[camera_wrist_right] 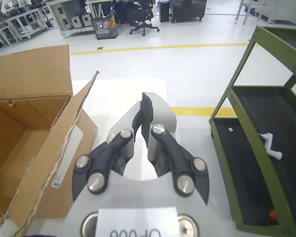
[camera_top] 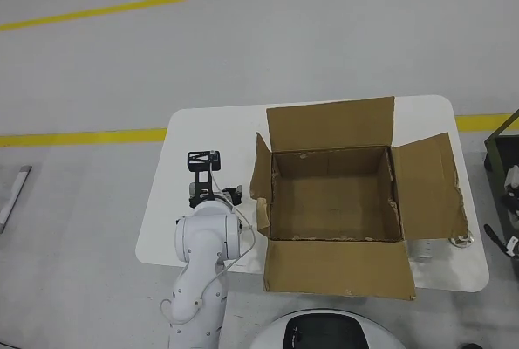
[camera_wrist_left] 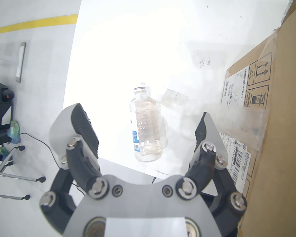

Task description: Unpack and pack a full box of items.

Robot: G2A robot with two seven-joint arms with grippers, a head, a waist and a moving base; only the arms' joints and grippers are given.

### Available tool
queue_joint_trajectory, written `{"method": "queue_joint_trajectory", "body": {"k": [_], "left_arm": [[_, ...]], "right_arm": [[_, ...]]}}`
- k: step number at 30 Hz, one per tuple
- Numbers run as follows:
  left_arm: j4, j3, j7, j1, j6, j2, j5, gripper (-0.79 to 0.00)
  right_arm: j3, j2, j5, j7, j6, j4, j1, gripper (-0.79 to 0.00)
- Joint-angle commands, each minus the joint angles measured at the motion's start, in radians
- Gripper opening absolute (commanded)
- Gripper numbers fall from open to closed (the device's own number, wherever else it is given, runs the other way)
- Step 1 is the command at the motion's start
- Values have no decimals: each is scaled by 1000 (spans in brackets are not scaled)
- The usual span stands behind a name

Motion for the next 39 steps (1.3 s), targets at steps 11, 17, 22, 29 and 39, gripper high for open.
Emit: {"method": "queue_joint_trajectory", "body": {"k": [11, 17, 22, 29, 39], "left_arm": [[0, 0, 0, 0, 0, 0, 0, 0], [0, 0, 0, 0, 0, 0, 0, 0], [0, 0, 0, 0, 0, 0, 0, 0], [2, -71, 36, 13, -121, 10, -86, 0], [-76, -201, -175, 1, -214, 22, -287, 0]], "right_arm": [[0, 0, 2, 1, 1, 0, 0, -785], [-15, -4, 17, -121, -3, -20, 3, -785], [-34, -4, 8, -238, -37, -1, 22, -785], [-39, 2, -22, -246, -88, 6, 46, -785], [-39, 2, -22, -246, -88, 6, 46, -785]]}}
